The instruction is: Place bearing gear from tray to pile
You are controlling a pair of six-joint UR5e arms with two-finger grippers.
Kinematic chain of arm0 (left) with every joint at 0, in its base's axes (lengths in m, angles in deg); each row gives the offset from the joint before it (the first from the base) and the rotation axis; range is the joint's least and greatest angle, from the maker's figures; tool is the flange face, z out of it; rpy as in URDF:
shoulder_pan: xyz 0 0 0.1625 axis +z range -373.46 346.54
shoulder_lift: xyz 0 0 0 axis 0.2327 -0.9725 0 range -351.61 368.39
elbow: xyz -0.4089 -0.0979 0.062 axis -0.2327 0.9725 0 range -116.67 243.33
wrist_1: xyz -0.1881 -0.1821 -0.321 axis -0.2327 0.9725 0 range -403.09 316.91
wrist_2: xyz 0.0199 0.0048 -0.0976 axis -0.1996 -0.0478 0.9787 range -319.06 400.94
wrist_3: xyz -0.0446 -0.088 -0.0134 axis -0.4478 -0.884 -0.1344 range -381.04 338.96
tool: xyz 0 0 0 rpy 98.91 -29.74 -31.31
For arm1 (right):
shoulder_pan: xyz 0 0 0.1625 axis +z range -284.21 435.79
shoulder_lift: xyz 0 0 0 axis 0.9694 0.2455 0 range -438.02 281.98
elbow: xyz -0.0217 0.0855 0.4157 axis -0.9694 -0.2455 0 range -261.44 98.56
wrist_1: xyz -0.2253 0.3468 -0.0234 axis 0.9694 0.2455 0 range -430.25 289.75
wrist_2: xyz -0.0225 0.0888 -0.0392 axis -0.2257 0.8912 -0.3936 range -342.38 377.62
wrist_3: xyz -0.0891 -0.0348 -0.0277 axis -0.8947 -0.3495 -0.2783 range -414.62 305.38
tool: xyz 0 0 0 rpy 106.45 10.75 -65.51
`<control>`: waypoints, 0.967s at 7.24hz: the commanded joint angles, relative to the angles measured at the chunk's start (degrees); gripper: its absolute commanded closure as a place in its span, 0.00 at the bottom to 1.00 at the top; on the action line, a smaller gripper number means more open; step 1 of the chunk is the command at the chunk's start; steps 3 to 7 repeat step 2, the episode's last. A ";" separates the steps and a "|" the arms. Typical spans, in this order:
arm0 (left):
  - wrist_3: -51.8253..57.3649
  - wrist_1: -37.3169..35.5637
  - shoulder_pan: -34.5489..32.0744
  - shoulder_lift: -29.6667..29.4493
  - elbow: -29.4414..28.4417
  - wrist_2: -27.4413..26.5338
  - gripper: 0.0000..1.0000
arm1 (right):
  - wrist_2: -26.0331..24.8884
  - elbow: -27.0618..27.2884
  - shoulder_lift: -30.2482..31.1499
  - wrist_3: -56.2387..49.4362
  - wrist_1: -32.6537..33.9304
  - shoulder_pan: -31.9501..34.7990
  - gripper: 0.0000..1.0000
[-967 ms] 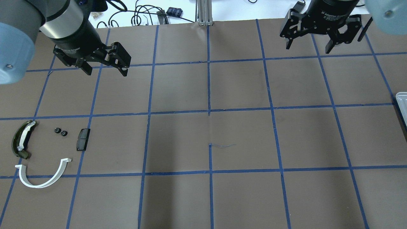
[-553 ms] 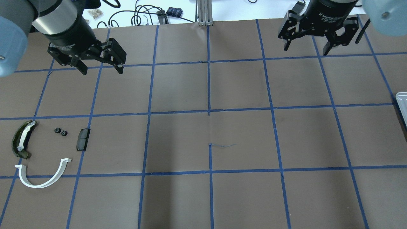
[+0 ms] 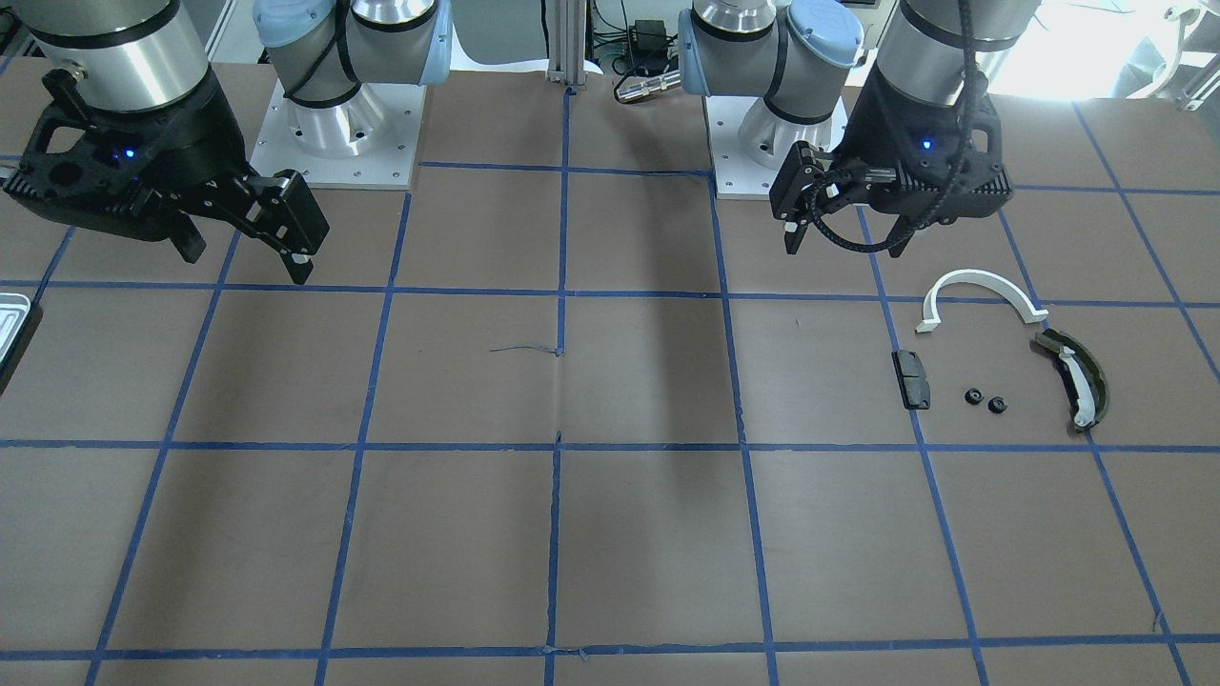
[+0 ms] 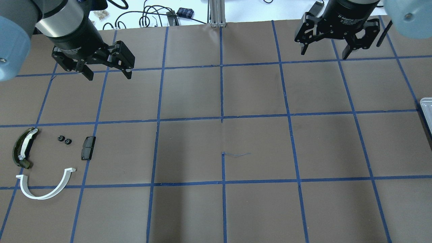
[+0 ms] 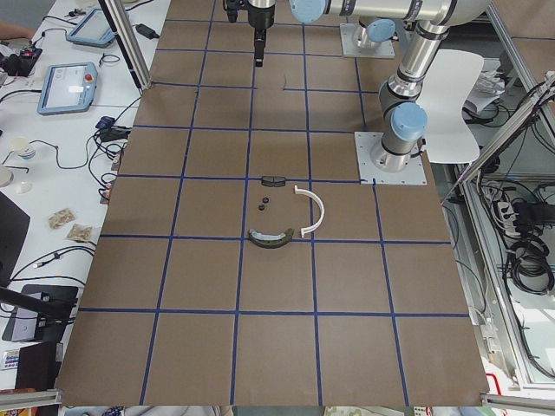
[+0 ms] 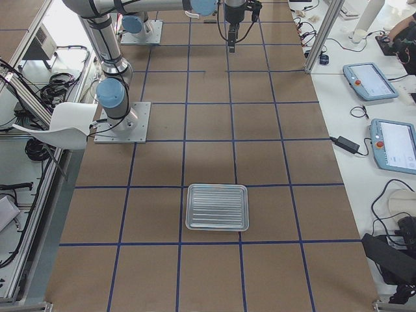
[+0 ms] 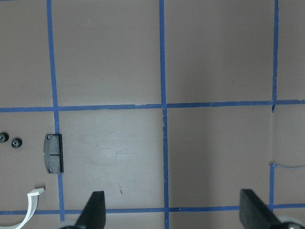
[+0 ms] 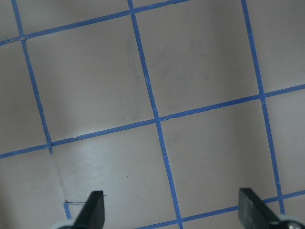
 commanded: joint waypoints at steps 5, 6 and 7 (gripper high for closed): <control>-0.01 0.02 -0.14 0.24 0.21 -0.12 0.00 | -0.04 0.03 0.03 -0.20 0.17 0.01 0.00; -0.01 0.02 -0.14 0.24 0.21 -0.12 0.00 | -0.04 0.03 0.03 -0.20 0.17 0.01 0.00; -0.01 0.02 -0.14 0.24 0.21 -0.12 0.00 | -0.04 0.03 0.03 -0.20 0.17 0.01 0.00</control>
